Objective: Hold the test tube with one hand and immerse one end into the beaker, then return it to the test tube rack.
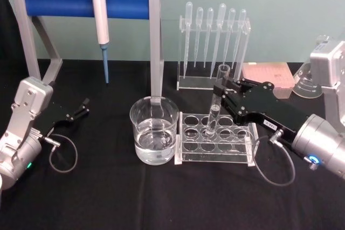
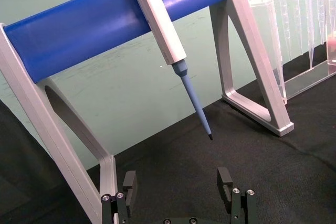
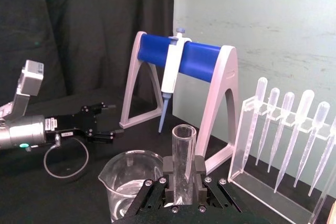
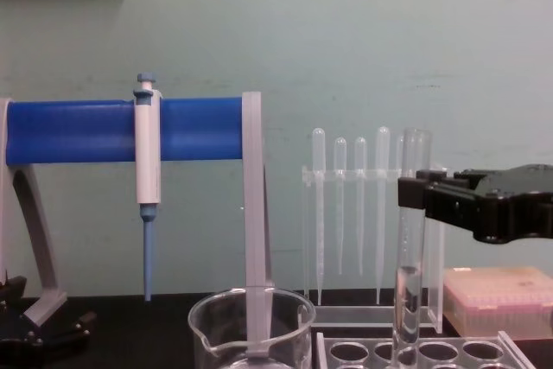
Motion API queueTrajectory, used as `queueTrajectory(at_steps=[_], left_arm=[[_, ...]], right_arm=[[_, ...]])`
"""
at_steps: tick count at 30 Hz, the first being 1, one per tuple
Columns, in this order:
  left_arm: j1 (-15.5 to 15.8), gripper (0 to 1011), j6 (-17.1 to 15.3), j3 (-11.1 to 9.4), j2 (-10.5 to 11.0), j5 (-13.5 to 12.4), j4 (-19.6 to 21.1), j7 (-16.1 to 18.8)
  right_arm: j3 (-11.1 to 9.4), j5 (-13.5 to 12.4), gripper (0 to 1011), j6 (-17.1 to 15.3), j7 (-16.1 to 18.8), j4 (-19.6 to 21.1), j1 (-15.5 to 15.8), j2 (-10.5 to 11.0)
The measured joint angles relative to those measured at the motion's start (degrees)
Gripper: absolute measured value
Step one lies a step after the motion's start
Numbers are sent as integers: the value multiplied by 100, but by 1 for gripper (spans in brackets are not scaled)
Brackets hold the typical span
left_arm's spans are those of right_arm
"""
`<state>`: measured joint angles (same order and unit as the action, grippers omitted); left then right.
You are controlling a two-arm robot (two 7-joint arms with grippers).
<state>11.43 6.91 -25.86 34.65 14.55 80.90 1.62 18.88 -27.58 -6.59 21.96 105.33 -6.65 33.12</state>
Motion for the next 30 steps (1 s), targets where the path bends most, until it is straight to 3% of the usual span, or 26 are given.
queueTrajectory(at_steps=[30], left_arm=[[0, 1000, 0, 0, 0, 0, 0, 0]], right_arm=[[163, 220, 225, 84, 135, -593, -50, -301]])
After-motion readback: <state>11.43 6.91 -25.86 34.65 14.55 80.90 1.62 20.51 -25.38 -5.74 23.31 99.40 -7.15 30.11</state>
